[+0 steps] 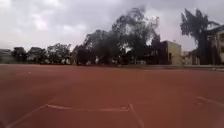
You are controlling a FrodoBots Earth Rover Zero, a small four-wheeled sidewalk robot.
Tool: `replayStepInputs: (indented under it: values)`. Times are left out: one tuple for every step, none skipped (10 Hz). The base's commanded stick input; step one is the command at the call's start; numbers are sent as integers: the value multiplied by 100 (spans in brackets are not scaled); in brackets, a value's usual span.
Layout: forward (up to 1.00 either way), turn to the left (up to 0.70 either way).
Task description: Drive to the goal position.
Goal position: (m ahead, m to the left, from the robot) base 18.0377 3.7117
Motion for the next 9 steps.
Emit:
replayStepInputs:
  values:
    - [45, 0]
    - [45, 0]
    - [45, 0]
    - [45, 0]
    - [45, 0]
    - [45, 0]
    - [45, 0]
    - [45, 0]
    - [45, 0]
